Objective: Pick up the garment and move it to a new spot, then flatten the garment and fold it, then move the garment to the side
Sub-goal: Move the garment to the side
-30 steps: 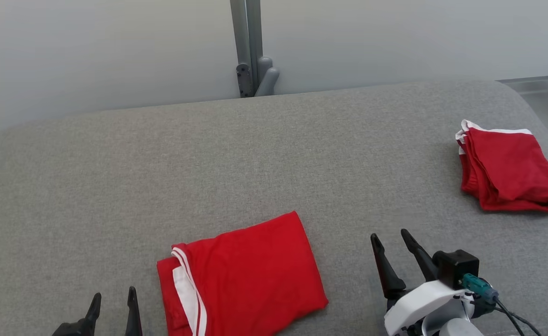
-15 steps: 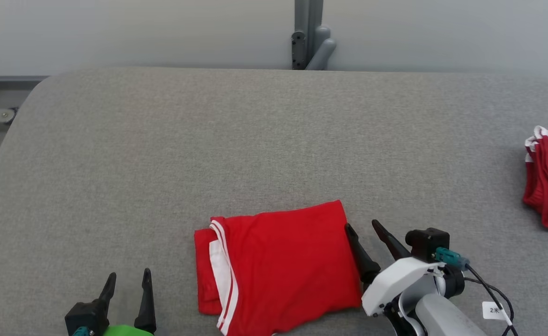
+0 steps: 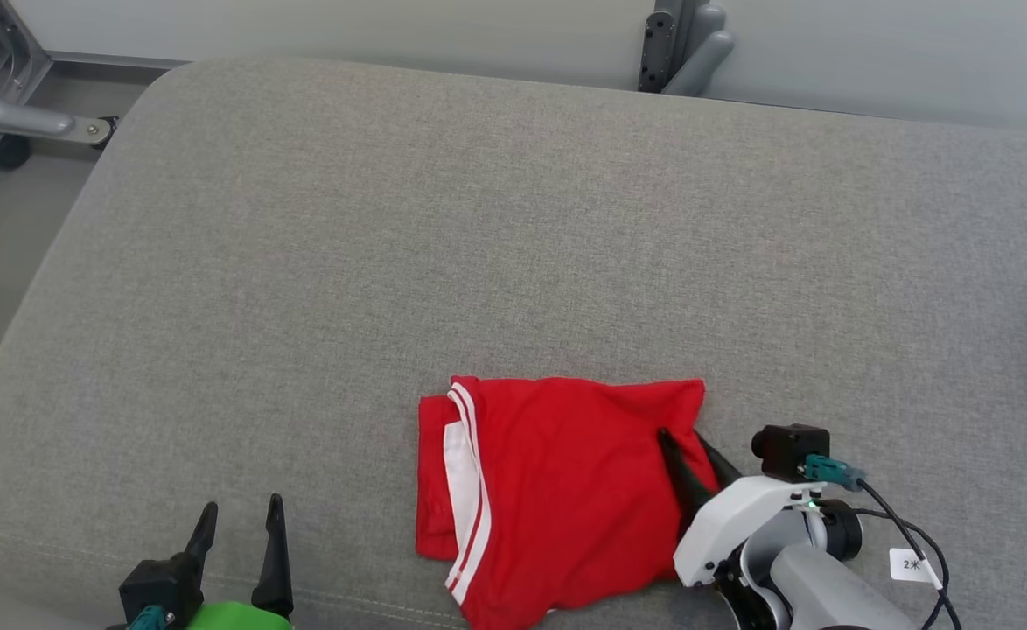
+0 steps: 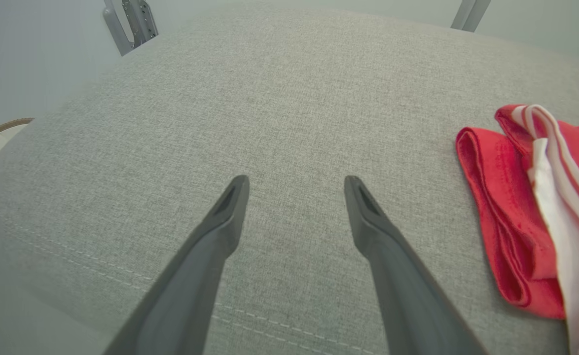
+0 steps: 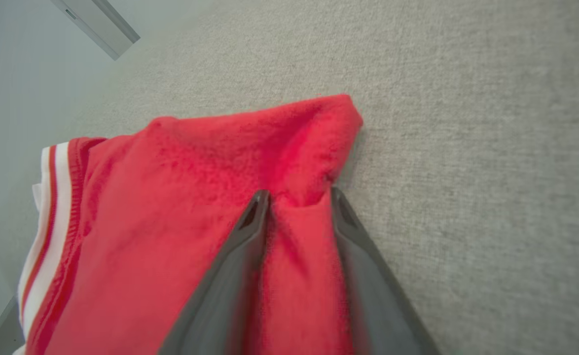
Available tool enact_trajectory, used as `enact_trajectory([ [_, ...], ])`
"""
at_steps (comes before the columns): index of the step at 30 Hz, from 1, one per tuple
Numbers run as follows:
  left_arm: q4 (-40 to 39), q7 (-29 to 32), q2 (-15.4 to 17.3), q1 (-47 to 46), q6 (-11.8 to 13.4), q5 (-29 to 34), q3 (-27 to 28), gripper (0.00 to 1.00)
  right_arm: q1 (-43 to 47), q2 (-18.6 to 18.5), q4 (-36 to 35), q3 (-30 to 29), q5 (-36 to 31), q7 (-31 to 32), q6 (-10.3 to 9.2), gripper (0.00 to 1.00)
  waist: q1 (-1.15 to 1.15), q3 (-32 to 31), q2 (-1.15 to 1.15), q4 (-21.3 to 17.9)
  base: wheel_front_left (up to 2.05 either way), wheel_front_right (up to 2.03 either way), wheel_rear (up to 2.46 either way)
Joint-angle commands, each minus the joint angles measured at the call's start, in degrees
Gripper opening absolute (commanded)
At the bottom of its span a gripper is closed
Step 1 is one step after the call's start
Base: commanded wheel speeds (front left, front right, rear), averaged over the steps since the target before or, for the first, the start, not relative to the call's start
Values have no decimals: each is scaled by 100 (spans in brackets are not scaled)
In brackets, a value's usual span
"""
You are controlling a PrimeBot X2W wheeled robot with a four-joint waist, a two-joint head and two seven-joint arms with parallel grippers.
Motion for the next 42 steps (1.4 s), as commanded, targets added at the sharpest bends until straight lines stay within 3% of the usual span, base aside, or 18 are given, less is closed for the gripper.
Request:
enact_trajectory([
  [1,-18,4,18,-96,2,0,-13,100,-3,10,56,15,8,54,1,0,0,-20,0,-95,0,0,0],
  [10,-108,4,20,-90,-35,73,-66,100,-83,-73,-327,-1072,-640,28,-5,0,0,-183,0,-702,0,0,0],
  [19,-133,4,18,-2,-55,90,-89,100,400,-25,-586,-2020,-1213,29,-4,0,0,-463,0,-2035,0,0,0],
  [25,-142,4,18,86,-69,9,-199,100,610,-11,-641,-2083,-1326,29,-4,0,0,-557,0,-2877,0,0,0],
  [30,-170,4,20,6,-79,6,-282,100,662,0,-718,-2034,-1307,29,-4,0,0,-528,0,-3347,0,0,0],
  [36,-240,4,20,-89,-91,51,-364,100,596,1,-828,-1858,-1180,29,-4,0,0,-397,0,-3595,0,0,0],
  [42,-295,4,21,-175,-90,125,-407,100,475,4,-966,-1796,-1046,28,-4,0,0,-205,0,-3574,0,0,0],
])
